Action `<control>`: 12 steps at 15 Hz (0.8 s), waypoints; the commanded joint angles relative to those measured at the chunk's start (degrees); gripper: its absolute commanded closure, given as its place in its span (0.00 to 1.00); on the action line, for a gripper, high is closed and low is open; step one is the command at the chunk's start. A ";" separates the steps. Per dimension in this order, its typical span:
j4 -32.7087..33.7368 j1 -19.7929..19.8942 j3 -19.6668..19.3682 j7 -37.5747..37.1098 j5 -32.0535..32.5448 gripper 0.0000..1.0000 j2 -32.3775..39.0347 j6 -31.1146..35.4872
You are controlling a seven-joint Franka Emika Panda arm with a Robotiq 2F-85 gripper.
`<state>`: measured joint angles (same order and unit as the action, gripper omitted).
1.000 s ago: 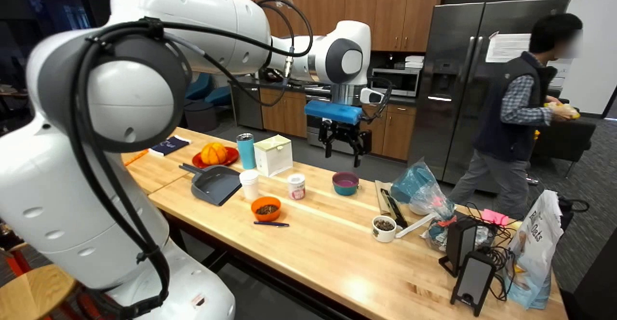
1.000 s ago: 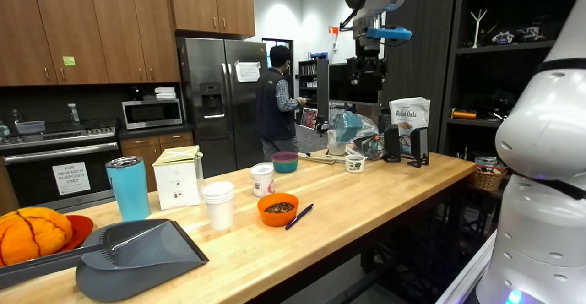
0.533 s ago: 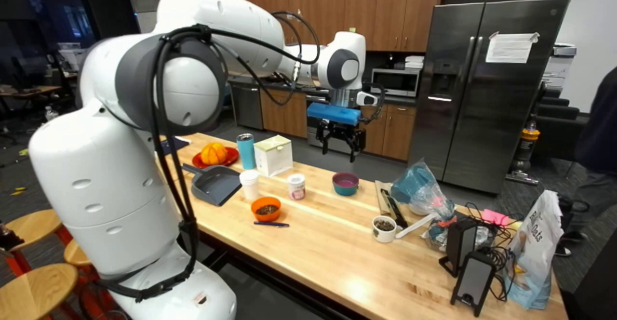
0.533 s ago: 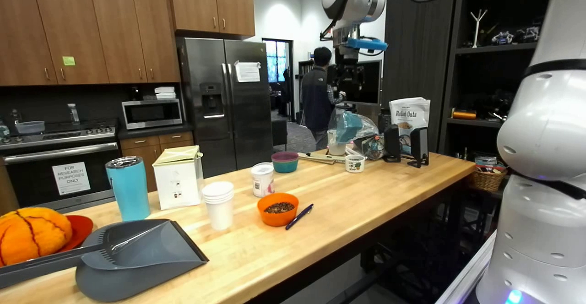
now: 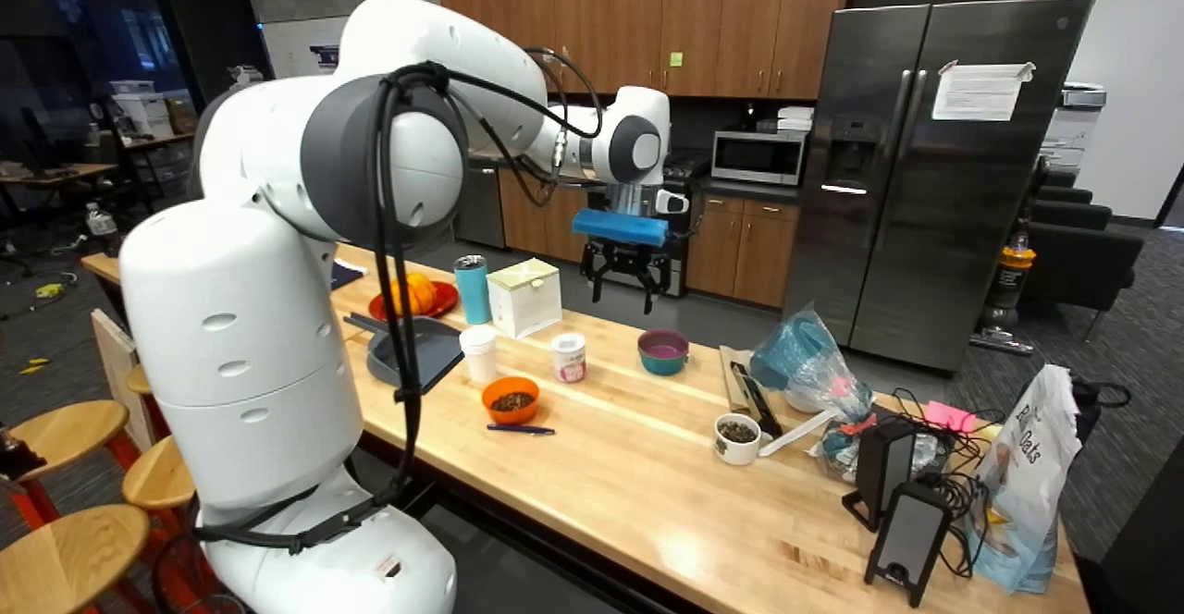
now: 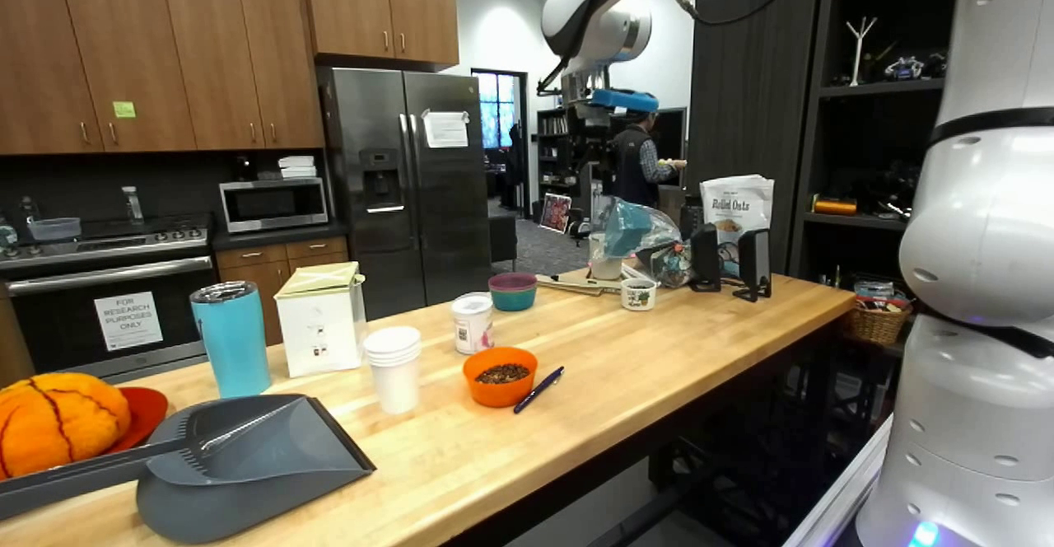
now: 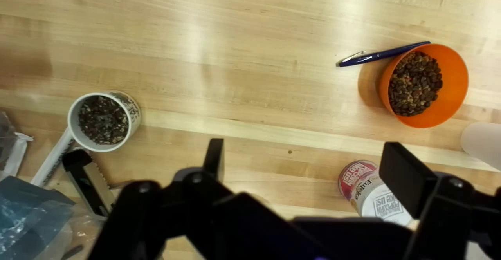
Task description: Remove the lid from the white can
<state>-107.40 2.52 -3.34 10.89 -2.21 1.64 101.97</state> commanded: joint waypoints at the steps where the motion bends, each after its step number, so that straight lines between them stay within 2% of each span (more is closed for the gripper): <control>1: 1.63 -0.73 1.30 1.83 0.57 0.00 1.97 0.68; 9: 4.26 -1.59 3.42 5.90 0.44 0.00 8.11 4.91; 10: 3.35 -1.95 3.60 5.06 2.33 0.00 7.71 5.47; 12: 2.72 -1.65 3.71 4.36 1.34 0.00 7.49 5.10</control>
<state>-104.83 0.70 0.19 15.29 -0.91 9.13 107.27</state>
